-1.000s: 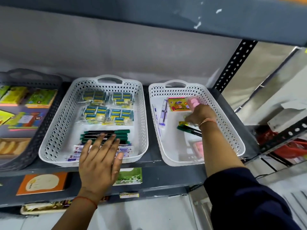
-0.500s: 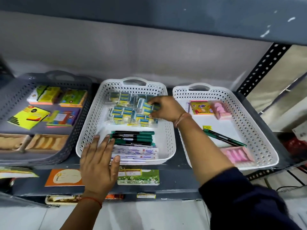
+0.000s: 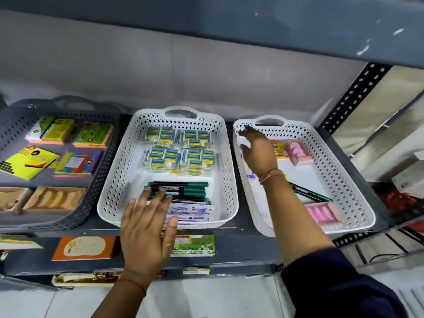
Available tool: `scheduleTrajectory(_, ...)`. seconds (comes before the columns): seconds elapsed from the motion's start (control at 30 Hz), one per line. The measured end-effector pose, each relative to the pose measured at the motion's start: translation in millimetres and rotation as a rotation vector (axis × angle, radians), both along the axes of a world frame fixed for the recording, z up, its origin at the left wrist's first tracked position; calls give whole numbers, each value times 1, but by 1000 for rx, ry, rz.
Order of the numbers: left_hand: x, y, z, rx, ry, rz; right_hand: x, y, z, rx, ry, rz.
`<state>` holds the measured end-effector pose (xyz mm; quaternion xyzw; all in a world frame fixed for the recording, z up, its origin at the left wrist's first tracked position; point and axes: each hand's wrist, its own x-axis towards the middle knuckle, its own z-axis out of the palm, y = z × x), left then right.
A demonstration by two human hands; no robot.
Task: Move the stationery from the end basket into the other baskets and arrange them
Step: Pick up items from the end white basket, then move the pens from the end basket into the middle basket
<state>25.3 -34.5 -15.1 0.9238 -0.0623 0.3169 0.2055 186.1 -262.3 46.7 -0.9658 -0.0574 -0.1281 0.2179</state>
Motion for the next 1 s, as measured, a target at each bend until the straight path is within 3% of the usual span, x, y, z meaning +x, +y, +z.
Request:
scheduleTrajectory(0.1,5,-18,3,27,-12,27,13,-50,-7,-187,124,-145)
scheduleTrajectory(0.2,7,-18,-3,51,-70,57,18,-69,-17,-306,226,-147)
scheduleTrajectory(0.3,6,-18,-6,45,-112,61,19,-68,-23,-257,209,-221)
scheduleTrajectory(0.43,8,-22,-4,18,-151,91,18,-52,-34,-106,402,-239)
scheduleTrajectory(0.7,4,-17,-4,46,-143,113,12,-41,-31,89,595,-371)
scheduleTrajectory(0.9,-2,-2,0,65,-31,76,-5,-52,-16,71,551,-363)
scheduleTrajectory(1.0,-9,21,-2,34,50,122,-13,-48,5,187,252,-340)
